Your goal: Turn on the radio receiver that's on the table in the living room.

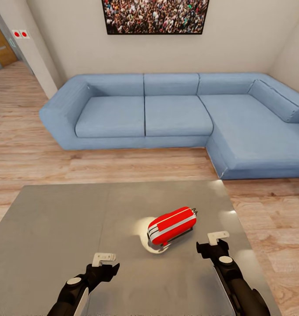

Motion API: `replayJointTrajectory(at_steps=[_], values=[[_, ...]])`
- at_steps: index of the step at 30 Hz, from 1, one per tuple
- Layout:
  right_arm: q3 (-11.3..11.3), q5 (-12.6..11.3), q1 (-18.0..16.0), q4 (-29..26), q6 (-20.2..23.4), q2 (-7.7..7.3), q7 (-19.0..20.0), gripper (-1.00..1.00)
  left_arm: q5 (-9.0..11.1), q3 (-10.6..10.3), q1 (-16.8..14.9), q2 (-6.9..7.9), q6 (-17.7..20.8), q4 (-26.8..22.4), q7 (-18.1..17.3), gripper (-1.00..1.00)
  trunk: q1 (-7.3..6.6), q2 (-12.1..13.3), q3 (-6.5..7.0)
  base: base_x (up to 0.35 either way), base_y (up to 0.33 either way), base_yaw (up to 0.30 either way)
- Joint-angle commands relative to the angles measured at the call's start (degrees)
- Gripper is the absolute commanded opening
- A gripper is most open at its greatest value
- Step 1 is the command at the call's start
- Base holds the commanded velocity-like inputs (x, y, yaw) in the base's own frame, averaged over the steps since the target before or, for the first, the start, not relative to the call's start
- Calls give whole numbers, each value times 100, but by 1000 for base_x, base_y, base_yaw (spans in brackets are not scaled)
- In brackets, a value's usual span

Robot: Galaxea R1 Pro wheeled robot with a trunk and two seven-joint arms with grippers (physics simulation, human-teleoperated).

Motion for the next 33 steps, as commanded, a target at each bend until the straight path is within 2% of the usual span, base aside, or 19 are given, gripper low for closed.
replayJointTrajectory(at_steps=[1, 33], values=[[0, -3, 2, 1, 2, 3, 0, 100, 0, 0, 0, 0, 0, 0, 0, 100, 0, 0, -9, 0, 0, 0], [9, 10, 3, 1, -37, 9, -63, 100, -1, 0, 0, 0, -3, 42, -4, 100, 0, 0, -304, 0, 0, 0]])
